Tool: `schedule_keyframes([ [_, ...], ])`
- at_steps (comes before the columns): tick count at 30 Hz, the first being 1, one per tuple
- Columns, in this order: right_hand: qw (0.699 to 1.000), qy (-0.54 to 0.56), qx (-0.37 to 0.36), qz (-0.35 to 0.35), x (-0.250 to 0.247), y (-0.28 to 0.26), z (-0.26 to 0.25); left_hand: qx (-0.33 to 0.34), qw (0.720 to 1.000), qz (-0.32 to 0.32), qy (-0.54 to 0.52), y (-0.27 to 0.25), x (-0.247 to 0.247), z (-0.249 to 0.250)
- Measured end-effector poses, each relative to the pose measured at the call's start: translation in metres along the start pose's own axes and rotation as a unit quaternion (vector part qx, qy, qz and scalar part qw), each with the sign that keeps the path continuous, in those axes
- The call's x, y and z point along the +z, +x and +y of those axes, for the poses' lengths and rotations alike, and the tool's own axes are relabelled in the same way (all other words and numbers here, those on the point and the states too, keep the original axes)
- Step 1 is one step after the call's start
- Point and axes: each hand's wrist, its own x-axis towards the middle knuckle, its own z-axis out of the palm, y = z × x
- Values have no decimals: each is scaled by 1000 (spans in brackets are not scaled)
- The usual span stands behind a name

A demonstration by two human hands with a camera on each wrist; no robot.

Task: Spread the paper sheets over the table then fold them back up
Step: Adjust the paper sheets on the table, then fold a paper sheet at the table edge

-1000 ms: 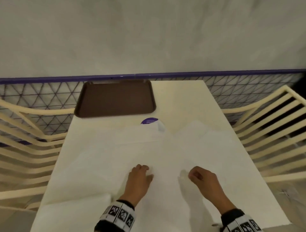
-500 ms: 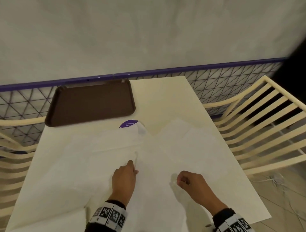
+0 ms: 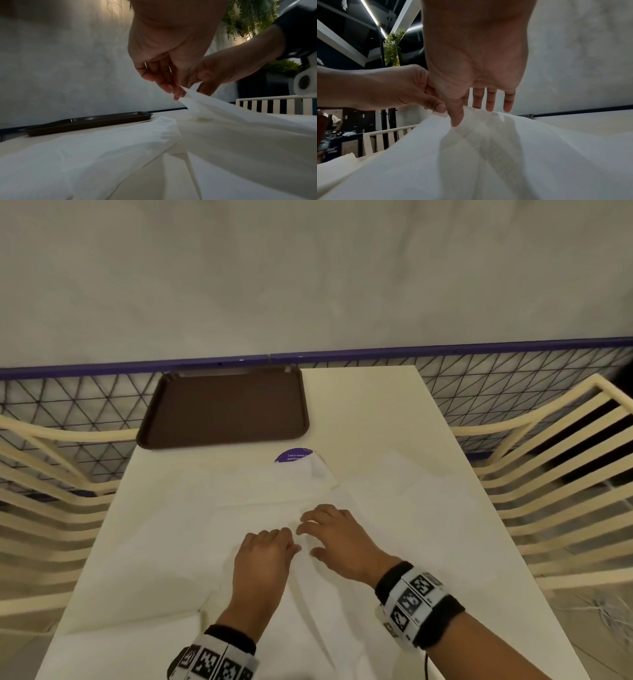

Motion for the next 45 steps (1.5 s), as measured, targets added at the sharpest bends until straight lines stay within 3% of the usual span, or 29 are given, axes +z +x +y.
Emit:
schedule_keyframes([
  [3,1000,10,-7,-14,-9,8,-10,-72,993,35,-91,-5,-12,-1],
  [6,985,173,22,21,-26,9,-24,-193,935,-31,-297,-7,-23,0],
  [8,956,282,73,43,-42,8,-31,-194,927,-82,-309,-11,-33,-3],
  [12,902,380,153,134,-69,5,-17,-221,923,-88,-303,-20,-48,-30],
  [16,863,422,219,171,-80,-7,8,-267,883,-6,-386,-6,-67,-50],
  [18,861,418,232,172,-82,-13,12,-262,884,46,-384,6,-73,-52],
  [20,850,434,222,200,-86,-18,8,-244,886,84,-386,14,-81,-46],
  [24,812,483,180,274,-92,-42,-6,-213,847,128,-470,4,-100,-25],
  [27,816,495,155,255,-84,-69,-12,-182,844,107,-494,-18,-97,-22],
  [30,868,426,186,176,-55,-93,-7,-207,860,38,-466,-44,-76,-32],
  [33,918,331,209,68,-24,-109,-5,-198,900,-26,-387,-69,-53,-38],
  [36,965,227,118,-57,-14,-106,-29,-124,958,-65,-251,-81,-44,-36],
  [38,978,176,73,-82,-12,-95,-51,-44,979,-80,-182,-76,-46,-26],
  [40,980,185,67,-42,-10,-82,-69,39,987,-57,-142,-66,-48,-17],
  [41,972,219,85,-5,-13,-76,-75,35,984,-65,-162,-62,-51,-13],
  [45,901,391,168,81,-33,-67,-64,-82,944,-172,-269,-53,-60,-25],
])
